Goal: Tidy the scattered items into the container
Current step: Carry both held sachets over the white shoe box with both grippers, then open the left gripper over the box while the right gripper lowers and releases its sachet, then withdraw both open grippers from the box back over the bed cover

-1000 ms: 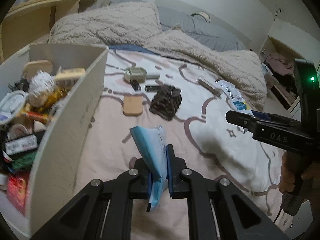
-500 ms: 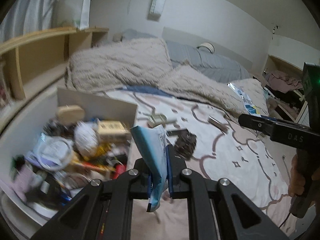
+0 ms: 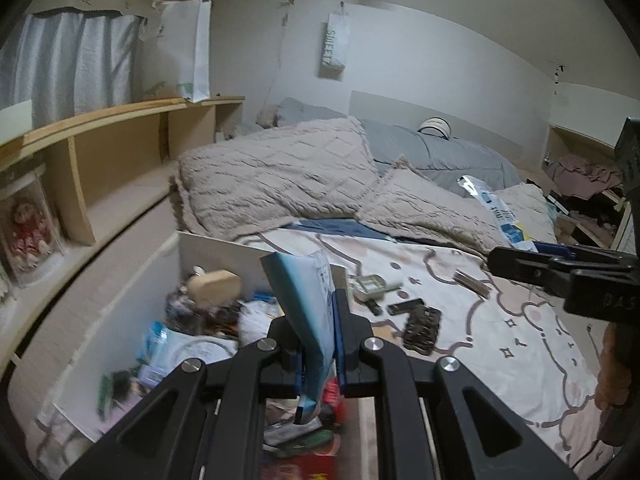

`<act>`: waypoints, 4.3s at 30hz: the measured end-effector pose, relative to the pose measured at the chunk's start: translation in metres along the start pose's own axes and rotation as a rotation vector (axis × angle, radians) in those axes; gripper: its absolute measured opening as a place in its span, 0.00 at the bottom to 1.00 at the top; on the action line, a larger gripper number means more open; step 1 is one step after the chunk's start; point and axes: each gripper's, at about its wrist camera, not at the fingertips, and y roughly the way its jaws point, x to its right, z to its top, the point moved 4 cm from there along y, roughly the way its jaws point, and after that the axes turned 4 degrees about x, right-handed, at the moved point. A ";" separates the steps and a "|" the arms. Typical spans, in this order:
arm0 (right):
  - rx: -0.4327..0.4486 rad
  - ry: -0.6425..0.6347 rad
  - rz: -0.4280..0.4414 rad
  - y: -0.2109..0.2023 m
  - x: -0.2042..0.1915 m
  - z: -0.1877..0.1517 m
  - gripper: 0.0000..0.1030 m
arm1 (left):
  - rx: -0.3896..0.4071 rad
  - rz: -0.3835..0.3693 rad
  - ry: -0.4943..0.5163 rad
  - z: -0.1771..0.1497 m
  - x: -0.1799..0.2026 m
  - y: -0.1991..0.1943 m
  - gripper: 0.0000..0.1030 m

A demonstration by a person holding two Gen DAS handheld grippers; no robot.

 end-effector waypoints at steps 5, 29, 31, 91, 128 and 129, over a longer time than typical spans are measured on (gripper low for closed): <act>-0.012 0.007 0.015 0.009 -0.022 0.006 0.59 | 0.011 0.031 -0.005 0.008 -0.027 -0.003 0.11; -0.095 -0.050 0.100 0.064 -0.099 0.004 0.59 | -0.191 0.320 0.215 -0.005 -0.119 0.056 0.11; -0.099 -0.053 0.108 0.066 -0.102 0.004 0.59 | -0.221 0.330 0.246 -0.013 -0.122 0.061 0.11; -0.311 -0.160 0.185 0.119 -0.126 -0.049 0.82 | -0.211 0.219 0.088 -0.024 -0.112 -0.001 0.75; -0.162 -0.027 -0.131 0.072 0.009 -0.023 0.85 | -0.182 0.121 0.098 0.003 -0.039 0.032 0.97; -0.158 -0.021 -0.139 0.070 0.014 -0.023 0.85 | -0.182 0.116 0.101 0.004 -0.037 0.033 0.97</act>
